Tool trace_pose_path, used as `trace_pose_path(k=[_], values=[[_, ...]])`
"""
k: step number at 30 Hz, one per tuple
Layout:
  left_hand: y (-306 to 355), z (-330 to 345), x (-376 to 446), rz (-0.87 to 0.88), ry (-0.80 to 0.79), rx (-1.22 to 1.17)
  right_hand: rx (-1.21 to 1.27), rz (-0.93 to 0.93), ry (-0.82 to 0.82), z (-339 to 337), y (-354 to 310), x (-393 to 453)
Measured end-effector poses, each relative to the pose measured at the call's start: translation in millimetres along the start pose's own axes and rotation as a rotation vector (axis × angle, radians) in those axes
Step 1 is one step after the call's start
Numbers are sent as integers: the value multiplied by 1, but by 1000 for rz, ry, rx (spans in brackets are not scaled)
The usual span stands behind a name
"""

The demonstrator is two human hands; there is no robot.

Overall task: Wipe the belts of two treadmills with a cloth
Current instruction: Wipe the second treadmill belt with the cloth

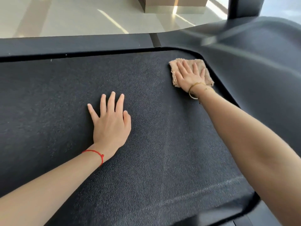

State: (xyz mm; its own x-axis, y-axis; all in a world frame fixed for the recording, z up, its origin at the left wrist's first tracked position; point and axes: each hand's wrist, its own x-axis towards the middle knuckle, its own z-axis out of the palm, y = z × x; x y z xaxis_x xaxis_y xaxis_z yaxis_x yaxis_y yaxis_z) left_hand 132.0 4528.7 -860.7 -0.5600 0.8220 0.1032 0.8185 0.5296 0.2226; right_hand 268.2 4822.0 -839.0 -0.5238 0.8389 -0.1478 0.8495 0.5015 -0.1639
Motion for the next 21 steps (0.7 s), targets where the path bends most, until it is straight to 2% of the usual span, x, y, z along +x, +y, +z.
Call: trace_pose_path(k=[3,7,12,17,21], values=[[1,0,1,-4,-6,17,-13,-69,-43,-3,-35,35],[2,0,1,-9,-12,47,-30,-276,-40,10,-86,34],[3,-2,2,-5,-33,69,-40,-460,-8,19,-69,-3],[3,-2,0,-8,-41,88,-54,-240,22,3,-18,20],[5,-2,2,-11,-46,102,-30,-104,-17,-5,-38,65]])
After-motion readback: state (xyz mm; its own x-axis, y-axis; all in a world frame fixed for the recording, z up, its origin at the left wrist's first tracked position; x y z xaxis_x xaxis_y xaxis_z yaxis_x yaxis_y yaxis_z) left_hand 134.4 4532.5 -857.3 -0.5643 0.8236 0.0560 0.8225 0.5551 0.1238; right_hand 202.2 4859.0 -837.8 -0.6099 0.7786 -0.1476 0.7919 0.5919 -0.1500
